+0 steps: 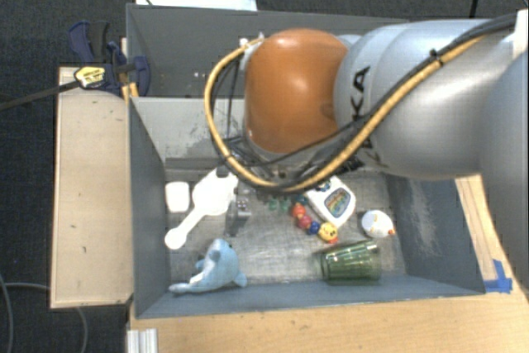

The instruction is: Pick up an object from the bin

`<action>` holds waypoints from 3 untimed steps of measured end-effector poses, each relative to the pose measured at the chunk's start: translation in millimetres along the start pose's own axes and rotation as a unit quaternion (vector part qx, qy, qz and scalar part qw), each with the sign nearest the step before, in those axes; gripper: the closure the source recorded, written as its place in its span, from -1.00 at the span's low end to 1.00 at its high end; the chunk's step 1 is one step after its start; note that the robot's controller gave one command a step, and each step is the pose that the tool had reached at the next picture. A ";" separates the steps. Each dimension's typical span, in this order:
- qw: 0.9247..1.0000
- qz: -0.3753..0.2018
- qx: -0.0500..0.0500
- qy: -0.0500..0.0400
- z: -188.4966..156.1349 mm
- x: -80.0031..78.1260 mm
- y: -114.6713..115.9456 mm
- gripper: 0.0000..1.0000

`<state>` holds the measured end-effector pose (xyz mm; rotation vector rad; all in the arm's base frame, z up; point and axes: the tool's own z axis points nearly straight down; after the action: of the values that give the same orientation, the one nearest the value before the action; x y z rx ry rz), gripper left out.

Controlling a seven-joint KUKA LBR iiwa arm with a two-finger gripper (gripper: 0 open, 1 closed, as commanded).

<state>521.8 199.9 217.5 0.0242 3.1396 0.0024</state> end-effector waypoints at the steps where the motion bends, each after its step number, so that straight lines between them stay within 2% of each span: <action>1: 1.000 0.000 0.000 0.000 0.0 0.0 0.0 -1.00; 2: 0.998 -0.063 0.000 -0.002 32.3 -15.3 -0.6 -1.00; 3: 0.976 -0.218 0.000 -0.001 54.2 -46.7 -6.3 -1.00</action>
Offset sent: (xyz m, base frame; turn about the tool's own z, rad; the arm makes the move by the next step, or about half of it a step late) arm 0.0611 -0.0068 -0.1475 -0.4771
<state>568.5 193.0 163.4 -0.6613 3.0670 0.0014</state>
